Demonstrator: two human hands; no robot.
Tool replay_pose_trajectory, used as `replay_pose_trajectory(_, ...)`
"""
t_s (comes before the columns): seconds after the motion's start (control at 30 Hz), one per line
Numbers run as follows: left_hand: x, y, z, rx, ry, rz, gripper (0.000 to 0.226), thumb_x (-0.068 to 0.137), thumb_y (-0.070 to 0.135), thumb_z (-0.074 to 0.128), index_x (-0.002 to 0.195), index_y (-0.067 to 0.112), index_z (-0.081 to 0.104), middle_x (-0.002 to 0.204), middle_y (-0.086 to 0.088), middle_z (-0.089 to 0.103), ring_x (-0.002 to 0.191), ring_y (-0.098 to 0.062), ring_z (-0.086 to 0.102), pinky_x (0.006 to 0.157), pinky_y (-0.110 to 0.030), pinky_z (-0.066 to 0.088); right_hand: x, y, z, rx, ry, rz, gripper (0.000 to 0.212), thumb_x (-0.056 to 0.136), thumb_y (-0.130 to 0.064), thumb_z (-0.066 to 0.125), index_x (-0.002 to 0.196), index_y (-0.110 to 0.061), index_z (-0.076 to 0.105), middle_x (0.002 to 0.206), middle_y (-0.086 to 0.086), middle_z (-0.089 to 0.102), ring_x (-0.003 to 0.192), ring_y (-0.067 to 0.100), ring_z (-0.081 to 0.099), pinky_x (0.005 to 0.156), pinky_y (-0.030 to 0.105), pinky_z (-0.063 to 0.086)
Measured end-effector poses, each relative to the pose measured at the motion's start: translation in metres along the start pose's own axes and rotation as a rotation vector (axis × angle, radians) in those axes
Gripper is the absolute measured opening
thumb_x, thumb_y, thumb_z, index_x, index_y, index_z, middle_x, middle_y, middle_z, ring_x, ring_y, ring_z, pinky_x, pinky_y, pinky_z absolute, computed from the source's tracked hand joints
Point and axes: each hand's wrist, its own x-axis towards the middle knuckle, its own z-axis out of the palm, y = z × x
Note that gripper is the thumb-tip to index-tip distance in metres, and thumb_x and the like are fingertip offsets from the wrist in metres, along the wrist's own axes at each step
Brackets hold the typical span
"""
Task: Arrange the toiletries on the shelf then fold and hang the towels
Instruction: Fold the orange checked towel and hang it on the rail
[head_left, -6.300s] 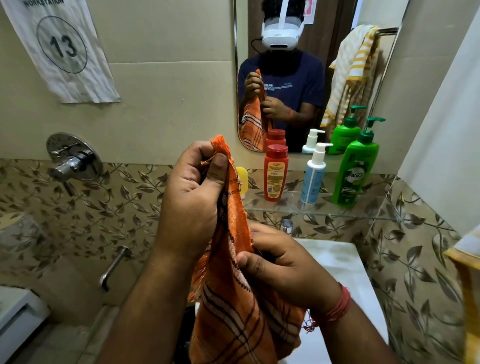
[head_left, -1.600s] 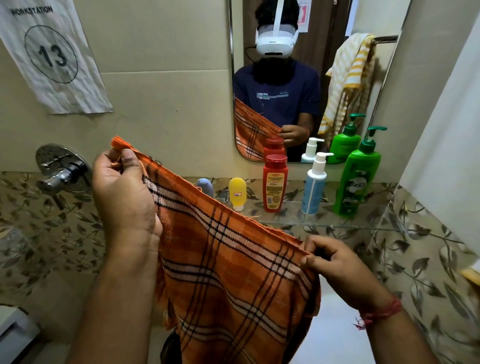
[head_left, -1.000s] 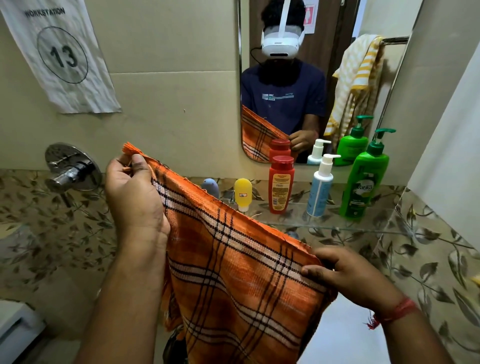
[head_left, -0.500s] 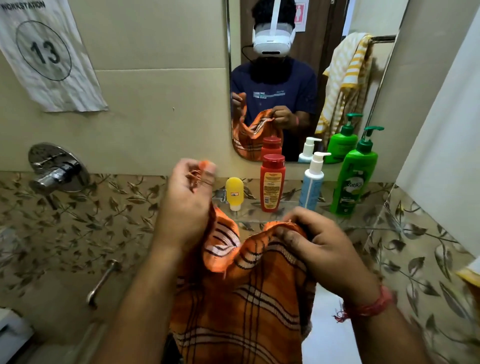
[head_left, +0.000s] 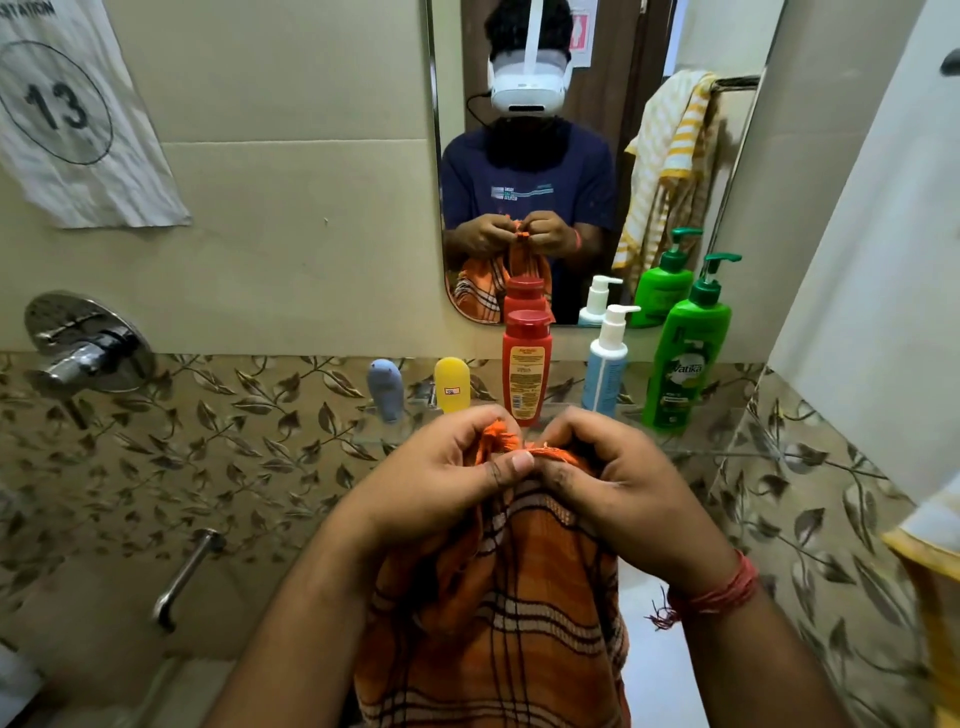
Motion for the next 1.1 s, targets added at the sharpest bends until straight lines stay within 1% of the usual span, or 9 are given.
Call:
replay_pose_trajectory(0.13,0.003,-0.001,0.003,0.01,0.055,-0.001,0.022,0.091,0.037,0.061,0.093,0.016,0.064,0.092,-0.011,0.063,0.091,-0.026,0.064,0.084,-0.045,0.055,-0.004,0.001,-0.004,0.037,-0.049,0.05,0.024,0.086,-0.047,0.066,0.084,-0.023,0.062,0.076,0.001,0.061,0.07,0.021,0.061,0.057,0.039,0.053)
replay_pose_trajectory(0.27,0.003,-0.002,0.006,0.04,0.1,0.018,0.012,0.093,0.035,0.061,0.087,0.024,0.063,0.084,0.0,0.064,0.085,-0.019,0.065,0.08,-0.041,0.056,-0.009,0.005,-0.011,0.087,-0.179,0.131,0.023,0.09,-0.042,0.067,0.075,-0.026,0.06,0.069,-0.008,0.057,0.063,0.008,0.058,0.055,0.021,0.046)
replay_pose_trajectory(0.4,0.002,-0.001,0.001,0.086,0.163,0.033,0.01,0.098,0.021,0.061,0.088,0.02,0.062,0.081,0.003,0.063,0.08,-0.011,0.064,0.073,-0.028,0.052,-0.014,0.012,-0.023,-0.002,-0.282,0.156,0.032,0.087,-0.051,0.066,0.077,-0.021,0.062,0.074,0.001,0.059,0.072,0.018,0.059,0.062,0.028,0.047)
replay_pose_trajectory(0.53,0.0,0.002,-0.008,0.084,0.276,0.025,0.007,0.097,0.022,0.061,0.091,0.018,0.063,0.083,-0.001,0.065,0.082,-0.017,0.066,0.077,-0.042,0.058,-0.018,0.02,-0.028,-0.166,-0.397,0.182,0.051,0.085,-0.064,0.057,0.088,-0.015,0.066,0.087,0.008,0.058,0.084,0.021,0.058,0.076,0.046,0.049)
replay_pose_trajectory(0.63,-0.001,0.0,-0.014,0.099,0.372,0.054,0.009,0.096,0.027,0.061,0.09,0.021,0.063,0.082,-0.003,0.065,0.081,-0.025,0.066,0.077,-0.052,0.056,-0.02,0.024,-0.031,-0.262,-0.446,0.266,0.045,0.086,-0.066,0.054,0.1,-0.028,0.071,0.098,-0.004,0.063,0.096,0.007,0.058,0.089,0.042,0.051)
replay_pose_trajectory(0.7,-0.001,-0.002,-0.016,0.077,0.457,0.063,0.01,0.097,0.024,0.061,0.088,0.02,0.063,0.082,-0.005,0.065,0.08,-0.025,0.066,0.075,-0.05,0.056,-0.02,0.024,-0.033,-0.328,-0.445,0.307,0.043,0.084,-0.066,0.054,0.103,-0.032,0.073,0.1,-0.008,0.063,0.097,0.0,0.055,0.092,0.035,0.049)
replay_pose_trajectory(0.87,0.001,-0.011,-0.033,-0.02,0.739,0.087,0.014,0.097,0.018,0.06,0.085,0.012,0.06,0.081,-0.017,0.065,0.074,-0.022,0.061,0.071,-0.039,0.051,-0.026,0.027,-0.044,-0.414,-0.455,0.321,0.046,0.082,-0.068,0.054,0.094,-0.027,0.073,0.094,-0.004,0.066,0.095,0.003,0.055,0.086,0.029,0.049)
replay_pose_trajectory(0.97,0.0,-0.018,-0.044,-0.048,0.901,0.078,0.02,0.099,0.018,0.06,0.079,0.021,0.058,0.072,0.002,0.059,0.067,-0.015,0.055,0.066,-0.034,0.047,-0.031,0.026,-0.052,-0.363,-0.463,0.336,0.041,0.084,-0.062,0.058,0.089,-0.024,0.073,0.09,-0.001,0.068,0.084,0.009,0.06,0.074,0.029,0.049)
replay_pose_trajectory(1.1,-0.001,-0.024,-0.053,-0.066,1.001,0.081,0.023,0.099,0.02,0.06,0.076,0.023,0.056,0.072,0.002,0.055,0.067,-0.016,0.053,0.066,-0.035,0.046,-0.035,0.025,-0.059,-0.344,-0.511,0.374,0.049,0.083,-0.069,0.057,0.081,-0.022,0.07,0.084,0.002,0.068,0.077,0.016,0.063,0.066,0.029,0.048)
